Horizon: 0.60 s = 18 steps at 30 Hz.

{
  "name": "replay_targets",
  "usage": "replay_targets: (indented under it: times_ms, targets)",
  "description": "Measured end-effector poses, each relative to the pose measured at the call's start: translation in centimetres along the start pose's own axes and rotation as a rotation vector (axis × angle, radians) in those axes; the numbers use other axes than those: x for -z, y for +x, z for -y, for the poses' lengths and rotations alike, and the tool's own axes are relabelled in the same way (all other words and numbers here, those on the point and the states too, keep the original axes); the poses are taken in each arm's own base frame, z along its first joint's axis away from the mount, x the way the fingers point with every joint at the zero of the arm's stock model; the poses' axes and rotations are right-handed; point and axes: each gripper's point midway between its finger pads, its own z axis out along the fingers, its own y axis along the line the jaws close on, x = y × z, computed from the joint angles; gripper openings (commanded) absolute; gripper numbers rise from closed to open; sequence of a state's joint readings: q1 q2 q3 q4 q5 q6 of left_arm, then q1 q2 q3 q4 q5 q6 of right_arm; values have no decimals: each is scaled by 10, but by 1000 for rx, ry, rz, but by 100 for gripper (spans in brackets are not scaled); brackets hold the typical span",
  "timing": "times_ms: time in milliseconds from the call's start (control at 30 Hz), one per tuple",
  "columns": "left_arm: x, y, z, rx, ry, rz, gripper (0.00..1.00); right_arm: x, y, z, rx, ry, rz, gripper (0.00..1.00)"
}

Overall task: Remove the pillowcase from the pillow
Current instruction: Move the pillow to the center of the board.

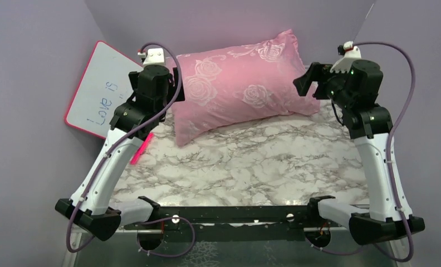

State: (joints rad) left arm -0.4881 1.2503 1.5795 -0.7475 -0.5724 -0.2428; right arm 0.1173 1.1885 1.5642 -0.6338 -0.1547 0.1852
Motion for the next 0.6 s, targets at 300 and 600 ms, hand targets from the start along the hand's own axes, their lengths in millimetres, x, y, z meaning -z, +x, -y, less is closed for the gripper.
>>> replay_targets:
  times_ms: [300, 600]
  targets:
    - [12, 77, -28, 59, 56, -113, 99, 24, 104, 3, -123, 1, -138, 99]
    - [11, 159, -26, 100, 131, -277, 99, -28, 200, 28, -201, 98, -415, 100]
